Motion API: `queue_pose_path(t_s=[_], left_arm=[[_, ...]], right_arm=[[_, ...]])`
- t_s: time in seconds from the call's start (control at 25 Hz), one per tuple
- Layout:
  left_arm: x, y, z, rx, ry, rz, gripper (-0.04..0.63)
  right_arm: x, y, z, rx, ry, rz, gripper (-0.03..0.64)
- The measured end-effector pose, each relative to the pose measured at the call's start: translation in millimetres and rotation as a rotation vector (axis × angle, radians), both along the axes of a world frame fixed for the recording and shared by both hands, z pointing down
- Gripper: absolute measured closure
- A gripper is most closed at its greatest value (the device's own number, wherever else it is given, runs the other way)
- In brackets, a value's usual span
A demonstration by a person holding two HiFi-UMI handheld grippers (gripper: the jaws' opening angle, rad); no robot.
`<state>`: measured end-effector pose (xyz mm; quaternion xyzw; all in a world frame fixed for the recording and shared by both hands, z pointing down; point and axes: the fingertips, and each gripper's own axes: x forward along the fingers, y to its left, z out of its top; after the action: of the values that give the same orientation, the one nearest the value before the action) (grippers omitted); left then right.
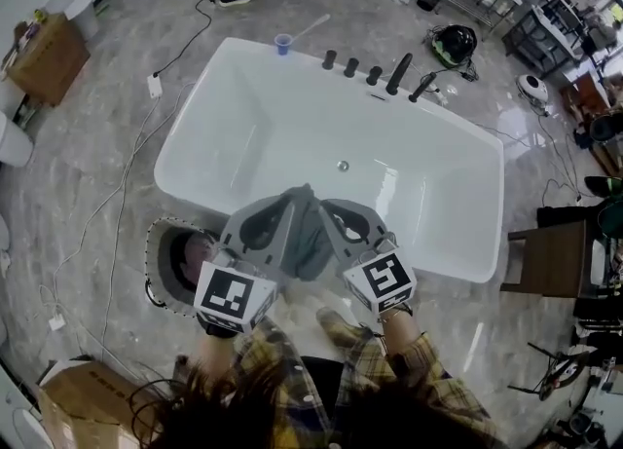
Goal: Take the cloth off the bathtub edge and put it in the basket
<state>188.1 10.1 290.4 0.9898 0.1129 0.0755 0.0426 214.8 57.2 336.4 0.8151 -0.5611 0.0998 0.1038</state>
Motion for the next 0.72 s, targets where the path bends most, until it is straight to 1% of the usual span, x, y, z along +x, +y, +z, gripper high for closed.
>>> queue_pose_path(t_s=[0.08, 0.16, 0.24, 0.4, 0.6, 0.72], left_arm=[[4, 5, 14, 0.001, -0.028, 0.007, 0.578], [6, 6, 32, 0.038, -0.048, 0.014, 0.578], [7, 8, 50, 0.051, -0.07, 0.018, 0.577], [12, 9, 92, 0.016, -0.141, 0.013, 0.577], [13, 14, 146, -0.083, -0.247, 0.014, 0.577], [15, 18, 174, -0.083, -0.3, 0.026, 0.576]], right_arm=[[1, 2, 14, -0.024, -0.018, -0.004, 0.6], [0, 3, 31, -0.052, -0.038, -0.011, 0.6], [0, 6, 49, -0.074, -0.067, -0.009, 0.6], [7, 15, 90, -0.094, -0.154, -0.003, 0.6], [13, 31, 154, -0.142, -0.294, 0.035, 0.598], [12, 40, 187, -0.161, -0.372, 0.069, 0.597]])
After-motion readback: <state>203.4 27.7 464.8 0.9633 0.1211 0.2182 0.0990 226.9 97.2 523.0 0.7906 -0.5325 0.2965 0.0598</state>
